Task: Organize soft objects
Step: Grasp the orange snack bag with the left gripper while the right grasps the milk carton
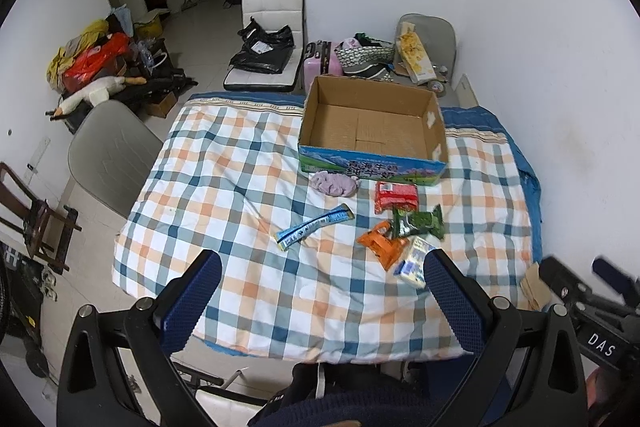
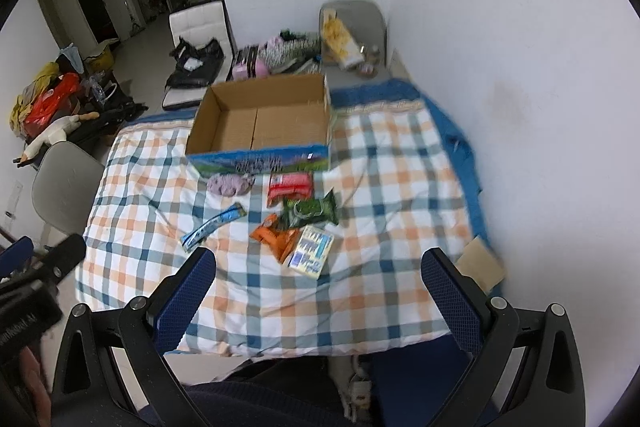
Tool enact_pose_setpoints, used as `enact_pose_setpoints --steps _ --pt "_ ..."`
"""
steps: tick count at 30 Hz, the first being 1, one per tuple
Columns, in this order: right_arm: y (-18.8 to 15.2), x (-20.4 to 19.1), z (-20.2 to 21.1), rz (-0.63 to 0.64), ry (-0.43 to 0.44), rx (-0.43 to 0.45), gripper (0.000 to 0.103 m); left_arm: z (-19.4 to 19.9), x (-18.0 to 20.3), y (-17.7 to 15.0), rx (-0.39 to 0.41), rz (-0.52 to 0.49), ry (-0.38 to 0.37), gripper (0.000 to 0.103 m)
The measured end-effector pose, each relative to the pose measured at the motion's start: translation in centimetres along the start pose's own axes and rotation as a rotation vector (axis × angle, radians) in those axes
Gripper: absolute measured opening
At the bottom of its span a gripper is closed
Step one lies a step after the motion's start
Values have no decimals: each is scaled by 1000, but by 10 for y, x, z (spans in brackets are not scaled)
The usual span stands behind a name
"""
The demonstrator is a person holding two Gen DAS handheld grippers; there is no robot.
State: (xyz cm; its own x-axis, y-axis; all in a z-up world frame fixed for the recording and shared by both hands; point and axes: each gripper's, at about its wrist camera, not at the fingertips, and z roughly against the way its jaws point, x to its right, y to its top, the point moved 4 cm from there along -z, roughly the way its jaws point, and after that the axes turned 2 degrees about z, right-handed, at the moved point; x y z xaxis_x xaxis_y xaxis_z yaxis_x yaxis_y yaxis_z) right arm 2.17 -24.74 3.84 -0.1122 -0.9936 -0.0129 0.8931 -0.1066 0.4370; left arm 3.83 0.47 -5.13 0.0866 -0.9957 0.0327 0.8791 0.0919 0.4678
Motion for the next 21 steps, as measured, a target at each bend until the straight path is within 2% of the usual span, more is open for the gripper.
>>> enact_pose_setpoints --steps 6,12,16,18,21 --pt "10 16 -102 -83 28 -161 103 -96 -4 14 -120 -6 66 103" --pt "-23 35 -237 -150 50 -339 103 -204 1 1 -325 1 58 103" --pt "-45 39 -320 -181 59 -439 102 -261 -1 -7 -381 -5 91 102" --pt "-54 37 -355 -200 79 -490 100 -284 -2 -10 -408 -21 106 94" --pt "-65 33 -397 -217 84 -548 98 -311 6 -18 -467 -46 79 91"
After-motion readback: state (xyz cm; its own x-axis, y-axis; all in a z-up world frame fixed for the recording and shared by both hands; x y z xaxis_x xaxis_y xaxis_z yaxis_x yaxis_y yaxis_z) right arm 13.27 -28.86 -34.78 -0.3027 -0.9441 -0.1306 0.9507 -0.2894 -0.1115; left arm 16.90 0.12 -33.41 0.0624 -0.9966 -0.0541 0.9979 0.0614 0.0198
